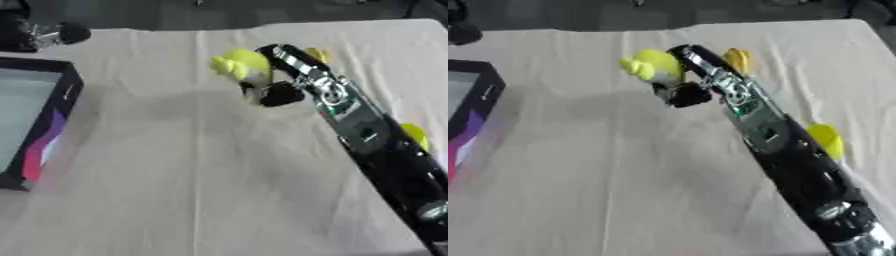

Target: Pick up the objects with one hand, pass them to the other hand, and then place them into the box on the other side of the table.

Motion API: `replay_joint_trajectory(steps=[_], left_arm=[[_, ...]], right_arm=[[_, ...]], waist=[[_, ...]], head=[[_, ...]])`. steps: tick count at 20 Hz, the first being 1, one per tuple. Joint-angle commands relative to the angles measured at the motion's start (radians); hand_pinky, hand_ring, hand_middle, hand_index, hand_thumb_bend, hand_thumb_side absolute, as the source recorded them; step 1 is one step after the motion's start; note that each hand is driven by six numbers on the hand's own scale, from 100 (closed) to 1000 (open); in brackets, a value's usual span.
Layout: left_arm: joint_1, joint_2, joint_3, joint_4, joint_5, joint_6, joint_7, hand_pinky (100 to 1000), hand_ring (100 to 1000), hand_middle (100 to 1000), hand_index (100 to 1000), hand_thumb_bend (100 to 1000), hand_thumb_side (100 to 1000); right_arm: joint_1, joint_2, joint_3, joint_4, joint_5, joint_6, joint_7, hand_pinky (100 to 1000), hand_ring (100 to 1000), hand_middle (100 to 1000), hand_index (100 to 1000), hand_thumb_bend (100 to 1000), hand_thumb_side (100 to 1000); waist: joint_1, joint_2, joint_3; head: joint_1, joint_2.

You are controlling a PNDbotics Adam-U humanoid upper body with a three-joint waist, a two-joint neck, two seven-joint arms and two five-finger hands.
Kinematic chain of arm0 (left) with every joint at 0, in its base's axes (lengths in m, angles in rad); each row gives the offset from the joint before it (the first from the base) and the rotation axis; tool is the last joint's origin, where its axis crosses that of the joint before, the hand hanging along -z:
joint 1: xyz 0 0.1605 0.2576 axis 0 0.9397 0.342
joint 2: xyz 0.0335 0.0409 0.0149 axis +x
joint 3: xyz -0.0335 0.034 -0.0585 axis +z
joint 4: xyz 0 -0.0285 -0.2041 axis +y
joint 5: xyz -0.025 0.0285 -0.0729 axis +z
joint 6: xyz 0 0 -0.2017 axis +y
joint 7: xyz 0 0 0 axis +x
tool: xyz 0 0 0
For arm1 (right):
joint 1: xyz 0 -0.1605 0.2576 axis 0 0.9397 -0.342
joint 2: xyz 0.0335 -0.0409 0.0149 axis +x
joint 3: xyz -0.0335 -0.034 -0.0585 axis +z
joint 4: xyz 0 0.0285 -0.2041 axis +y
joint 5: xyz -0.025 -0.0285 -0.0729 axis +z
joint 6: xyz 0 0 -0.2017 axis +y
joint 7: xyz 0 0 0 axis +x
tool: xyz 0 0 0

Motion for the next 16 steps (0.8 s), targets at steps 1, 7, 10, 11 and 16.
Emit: replay_joint_trajectory(steps=[1,7,10,11,16], left_arm=[[-0.038,0.008,-0.051,-0.053,-0.054,0.048,-0.052,827,799,784,831,763,470],[-0.096,-0.055,-0.144,-0.008,-0.154,0.148,-0.152,817,816,807,847,760,425],[-0.114,-0.119,-0.156,-0.009,-0.418,0.184,-0.276,814,821,815,858,774,401],[-0.114,-0.142,-0.154,-0.005,-0.519,0.171,-0.332,817,826,834,873,801,399],[-0.119,-0.205,-0.143,0.023,-0.718,0.099,-0.501,818,836,839,878,843,316]], right_arm=[[-0.014,0.058,0.028,0.01,0.029,0.009,-0.053,797,593,426,534,100,100],[-0.031,0.111,0.071,0.035,0.027,0.057,-0.153,792,592,424,532,100,100],[-0.04,0.132,0.097,0.032,0.015,0.059,-0.177,792,592,424,533,100,100],[-0.043,0.138,0.102,0.029,0.014,0.057,-0.18,790,590,422,531,100,100],[-0.054,0.156,0.125,0.023,0.018,0.051,-0.174,790,591,423,531,100,100]], waist=[[0.006,-0.04,0.003],[0.009,-0.042,0.016],[0.008,-0.04,0.023],[0.008,-0.04,0.024],[0.006,-0.037,0.029]], head=[[0.017,0.006],[0.022,0.006],[0.02,0.006],[0.021,0.006],[0.023,0.006]])
